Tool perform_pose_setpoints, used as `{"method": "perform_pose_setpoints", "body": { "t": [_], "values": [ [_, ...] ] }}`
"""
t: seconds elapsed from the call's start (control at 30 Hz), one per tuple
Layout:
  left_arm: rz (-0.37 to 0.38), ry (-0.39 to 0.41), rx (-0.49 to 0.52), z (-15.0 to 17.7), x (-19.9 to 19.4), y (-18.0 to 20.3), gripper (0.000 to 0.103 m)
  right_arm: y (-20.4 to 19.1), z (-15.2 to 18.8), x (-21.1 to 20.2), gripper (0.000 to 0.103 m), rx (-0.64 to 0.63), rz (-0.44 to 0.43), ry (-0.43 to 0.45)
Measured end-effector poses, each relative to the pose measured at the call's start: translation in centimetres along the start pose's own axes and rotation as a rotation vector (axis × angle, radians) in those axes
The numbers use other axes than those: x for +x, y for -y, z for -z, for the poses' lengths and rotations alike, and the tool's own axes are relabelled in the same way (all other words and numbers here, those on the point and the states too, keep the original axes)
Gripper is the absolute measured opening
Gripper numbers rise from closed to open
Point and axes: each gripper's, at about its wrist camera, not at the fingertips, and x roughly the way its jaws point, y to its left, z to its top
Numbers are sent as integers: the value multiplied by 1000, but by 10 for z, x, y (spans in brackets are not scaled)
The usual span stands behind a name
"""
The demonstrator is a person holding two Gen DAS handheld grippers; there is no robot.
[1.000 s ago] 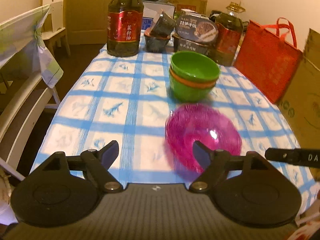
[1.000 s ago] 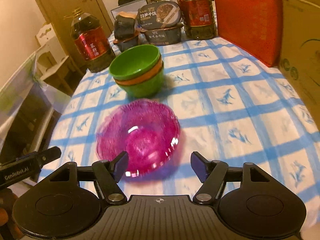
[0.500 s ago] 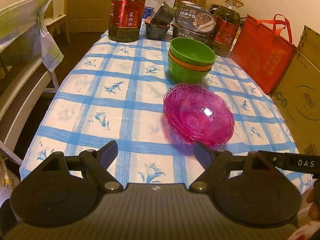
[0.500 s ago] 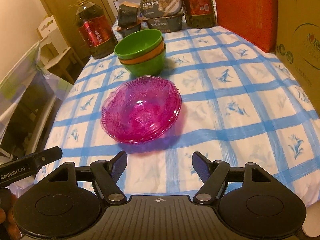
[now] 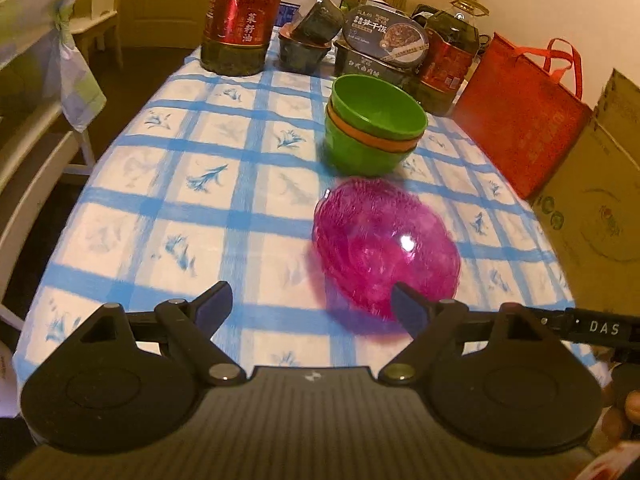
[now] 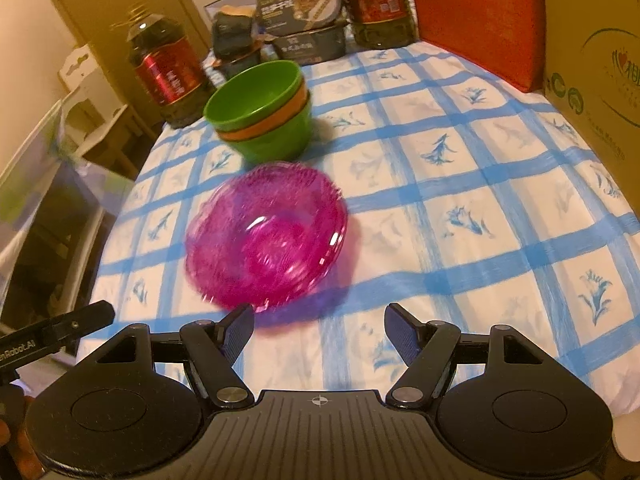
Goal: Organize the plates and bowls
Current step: 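Move both tools past the pink plates toward the bowl stack, then close the left tool on the bowl stack rim while the right tool pinches it too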
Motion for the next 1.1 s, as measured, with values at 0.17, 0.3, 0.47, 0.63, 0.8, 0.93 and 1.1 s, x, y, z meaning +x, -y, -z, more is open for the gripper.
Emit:
{"method": "perform_pose_setpoints", "body": {
  "t": [0.17,0.3,0.47,0.63,0.8,0.93,1.1],
  "values": [
    [31,7,-32,-39,22,-3,87,2,-39,15,72,11,-21,-11],
    [53,-2,-35,-74,48,-2,87,-1,-82,30,72,10,-17,2],
    [59,-19,-30,-123,87,2,87,-4,-138,58,72,26,-55,7],
    [89,-17,-109,-164,130,-1,84,-12,-187,99,72,21,-70,-6],
    [122,-66,-154,-193,177,-1,76,-9,-217,135,72,63,-83,-19],
    [126,-104,-161,-202,209,-1,64,-6,-230,163,72,68,-93,-45],
    [141,-160,-208,-204,242,-7,54,-5,-235,189,71,62,-77,-80]
  ]
}}
